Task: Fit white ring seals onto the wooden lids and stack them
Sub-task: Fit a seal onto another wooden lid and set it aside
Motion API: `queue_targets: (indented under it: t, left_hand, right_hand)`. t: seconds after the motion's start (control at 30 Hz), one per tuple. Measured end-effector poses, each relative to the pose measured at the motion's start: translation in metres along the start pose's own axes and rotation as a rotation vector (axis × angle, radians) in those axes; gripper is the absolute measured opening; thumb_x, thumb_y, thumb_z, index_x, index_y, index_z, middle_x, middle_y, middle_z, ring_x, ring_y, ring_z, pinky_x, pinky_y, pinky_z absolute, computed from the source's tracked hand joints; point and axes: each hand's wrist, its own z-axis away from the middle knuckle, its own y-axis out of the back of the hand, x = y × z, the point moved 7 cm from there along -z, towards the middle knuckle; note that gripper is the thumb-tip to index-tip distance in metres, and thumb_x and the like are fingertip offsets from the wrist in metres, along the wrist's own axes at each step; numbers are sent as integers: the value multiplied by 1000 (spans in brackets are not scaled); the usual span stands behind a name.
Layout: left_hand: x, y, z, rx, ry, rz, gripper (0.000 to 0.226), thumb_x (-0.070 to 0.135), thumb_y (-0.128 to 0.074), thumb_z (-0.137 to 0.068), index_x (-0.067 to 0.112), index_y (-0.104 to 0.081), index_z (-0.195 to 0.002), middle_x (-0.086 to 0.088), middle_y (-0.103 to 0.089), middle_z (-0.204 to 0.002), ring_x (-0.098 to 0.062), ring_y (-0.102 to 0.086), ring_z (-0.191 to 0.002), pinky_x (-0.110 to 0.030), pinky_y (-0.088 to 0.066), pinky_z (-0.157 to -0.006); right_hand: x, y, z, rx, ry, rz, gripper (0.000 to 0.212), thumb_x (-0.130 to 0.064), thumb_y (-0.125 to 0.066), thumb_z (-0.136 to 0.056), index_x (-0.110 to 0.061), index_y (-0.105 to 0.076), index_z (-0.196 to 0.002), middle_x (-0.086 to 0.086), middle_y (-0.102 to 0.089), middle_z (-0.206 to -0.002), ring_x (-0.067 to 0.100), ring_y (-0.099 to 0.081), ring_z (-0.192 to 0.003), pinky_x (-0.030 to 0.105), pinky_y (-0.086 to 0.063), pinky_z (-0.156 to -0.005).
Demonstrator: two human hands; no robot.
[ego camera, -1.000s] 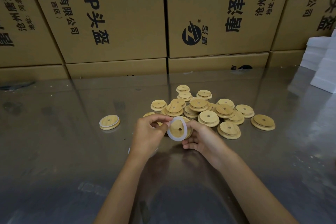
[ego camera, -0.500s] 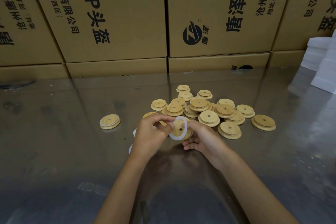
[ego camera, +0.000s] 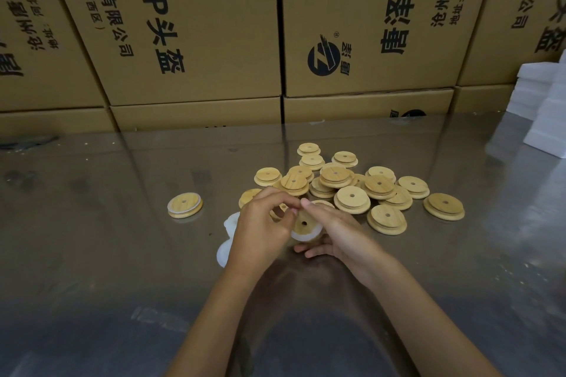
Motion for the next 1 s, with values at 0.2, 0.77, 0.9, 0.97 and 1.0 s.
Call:
queue_targets:
  t: [0.2, 0.77, 0.9, 0.97, 1.0]
  left_hand:
    - [-8, -3, 0, 35, 108, 36, 22, 7, -69, -84, 30, -67, -86, 23, -66, -87, -3, -55, -69, -7, -41, -63]
    - [-37, 1, -3, 59, 381, 250, 16, 7, -72, -83, 19, -70, -74, 6, -72, -76, 0, -64, -68, -12, -49, -65]
    - [-32, 0, -4, 23, 380, 297, 12, 6, -73, -84, 16, -70, -77, 3, -72, -78, 0, -62, -68, -14, -48, -64]
    - [-29, 0, -5, 2, 379, 331, 9, 6, -72, -84, 13, -71, -79, 3, -71, -76, 2, -61, -64, -12, -46, -59]
    - [-27, -1, -5, -7, 376, 348, 8, 5, -72, -84, 11, -71, -80, 3, -71, -76, 3, -60, -62, -11, -45, -57]
  right_hand:
    - [-4, -1, 3, -1, 66, 6, 28, -43, -55, -99, -27, -70, -117, 14, -74, -107, 32, -73, -91, 33, -58, -74]
    - [-8, 2, 1, -5, 128, -160, 36, -42, -48, -102, -19, -66, -124, 12, -74, -112, 35, -72, -98, 32, -54, -75]
    - [-9, 2, 1, 5, 126, -256, 39, -42, -47, -102, -15, -64, -125, 16, -74, -110, 36, -72, -97, 31, -57, -75]
    - [-10, 2, 1, 9, 132, -294, 40, -42, -47, -102, -14, -64, -124, 17, -74, -109, 36, -73, -97, 30, -59, -74]
    - [-11, 2, 1, 9, 136, -313, 40, -42, -47, -102, -14, -64, -124, 17, -74, -109, 36, -73, -96, 29, -59, -73]
